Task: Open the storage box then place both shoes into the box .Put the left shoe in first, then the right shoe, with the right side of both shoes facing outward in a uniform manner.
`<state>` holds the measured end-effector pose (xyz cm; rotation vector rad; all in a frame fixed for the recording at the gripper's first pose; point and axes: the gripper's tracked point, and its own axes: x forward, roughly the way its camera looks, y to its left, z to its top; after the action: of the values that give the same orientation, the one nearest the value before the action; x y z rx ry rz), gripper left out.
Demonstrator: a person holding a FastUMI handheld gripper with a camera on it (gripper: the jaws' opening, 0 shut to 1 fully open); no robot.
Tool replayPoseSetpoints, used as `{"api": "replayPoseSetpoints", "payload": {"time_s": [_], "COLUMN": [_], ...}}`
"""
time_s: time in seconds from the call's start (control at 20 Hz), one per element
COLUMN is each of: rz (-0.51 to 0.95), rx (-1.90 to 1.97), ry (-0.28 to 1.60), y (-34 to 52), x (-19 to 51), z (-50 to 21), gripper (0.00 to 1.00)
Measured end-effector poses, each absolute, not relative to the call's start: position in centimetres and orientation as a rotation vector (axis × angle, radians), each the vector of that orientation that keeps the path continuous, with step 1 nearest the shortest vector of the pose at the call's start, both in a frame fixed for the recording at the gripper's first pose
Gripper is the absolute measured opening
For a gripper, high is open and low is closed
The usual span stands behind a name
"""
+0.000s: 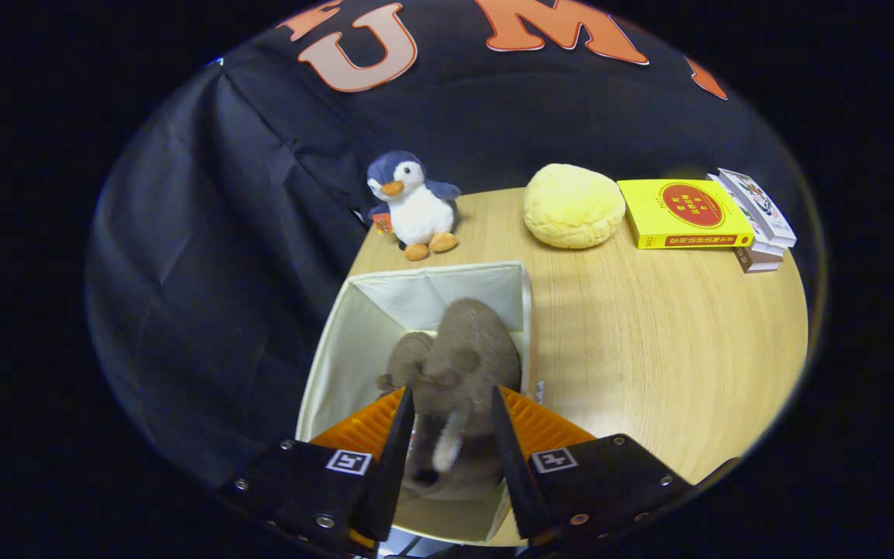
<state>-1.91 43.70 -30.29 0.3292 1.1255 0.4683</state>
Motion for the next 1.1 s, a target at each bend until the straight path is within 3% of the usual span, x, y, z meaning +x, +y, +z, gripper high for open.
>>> {"api": "replayPoseSetpoints", "payload": {"time_s": [0.05,0.25,0.45,1.1], "rz": [0.491,0.546,0.529,0.29], "rx": [0.336,0.32,0.27,0.146], "ry": [1.096,0.897,0.696,0.366], "y": [43.3,39.5,33.1,11.2], "x": [-1.7,0.0,1.2,2.2], "z": [-28.9,-21.8,-15.5,-5.9], "gripper": [0.68,0.83,0.93,0.98]}}
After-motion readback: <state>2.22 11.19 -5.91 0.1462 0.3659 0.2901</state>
